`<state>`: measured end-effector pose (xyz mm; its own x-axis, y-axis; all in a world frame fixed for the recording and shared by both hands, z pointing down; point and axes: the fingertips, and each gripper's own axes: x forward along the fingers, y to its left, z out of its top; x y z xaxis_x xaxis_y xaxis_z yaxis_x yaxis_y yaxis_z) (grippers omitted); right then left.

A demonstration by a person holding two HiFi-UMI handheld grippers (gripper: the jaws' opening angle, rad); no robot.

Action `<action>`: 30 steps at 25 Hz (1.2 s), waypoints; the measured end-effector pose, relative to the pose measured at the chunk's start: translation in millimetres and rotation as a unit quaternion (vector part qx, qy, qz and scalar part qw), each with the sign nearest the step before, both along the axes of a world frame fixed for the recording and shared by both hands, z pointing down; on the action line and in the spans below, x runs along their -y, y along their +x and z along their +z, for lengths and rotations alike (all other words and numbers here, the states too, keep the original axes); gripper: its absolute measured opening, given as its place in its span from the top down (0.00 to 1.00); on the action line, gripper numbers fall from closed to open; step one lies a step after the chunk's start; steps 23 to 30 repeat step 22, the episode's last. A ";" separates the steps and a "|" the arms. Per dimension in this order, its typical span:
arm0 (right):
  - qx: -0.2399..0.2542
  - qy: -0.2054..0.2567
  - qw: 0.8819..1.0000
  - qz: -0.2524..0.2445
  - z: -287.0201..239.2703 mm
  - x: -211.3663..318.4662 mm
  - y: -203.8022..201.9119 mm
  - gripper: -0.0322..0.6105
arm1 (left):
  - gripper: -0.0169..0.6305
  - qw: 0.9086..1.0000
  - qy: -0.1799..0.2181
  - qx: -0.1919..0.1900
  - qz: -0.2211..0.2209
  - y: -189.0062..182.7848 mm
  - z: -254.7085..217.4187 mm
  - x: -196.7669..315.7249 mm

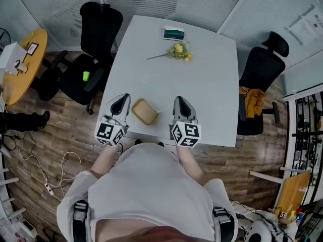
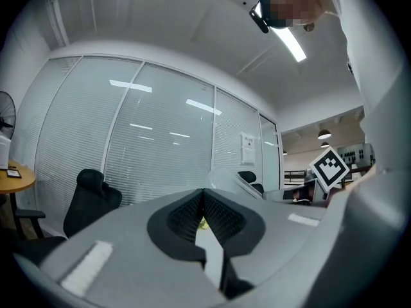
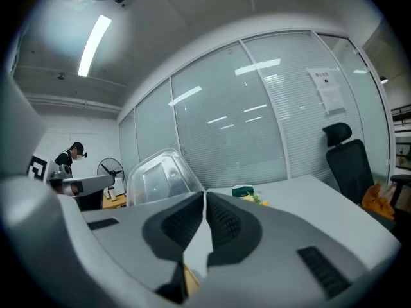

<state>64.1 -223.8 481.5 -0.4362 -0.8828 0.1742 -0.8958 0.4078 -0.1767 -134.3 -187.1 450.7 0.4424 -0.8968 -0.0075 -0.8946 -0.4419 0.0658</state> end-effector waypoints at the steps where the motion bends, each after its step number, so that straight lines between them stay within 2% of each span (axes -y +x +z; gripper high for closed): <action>1: 0.001 0.005 1.000 0.002 -4.4 -0.3 1.8 0.92 | 0.96 1.000 0.003 0.000 0.001 1.4 -2.6 0.7; 10: -0.001 0.031 0.999 0.016 -20.1 -0.7 23.9 0.92 | 0.96 1.000 0.017 0.006 0.002 12.7 -13.3 3.0; 30: 0.011 0.030 0.999 0.023 -26.2 -3.0 36.5 0.92 | 0.96 1.000 0.016 0.009 0.002 19.0 -14.5 -2.4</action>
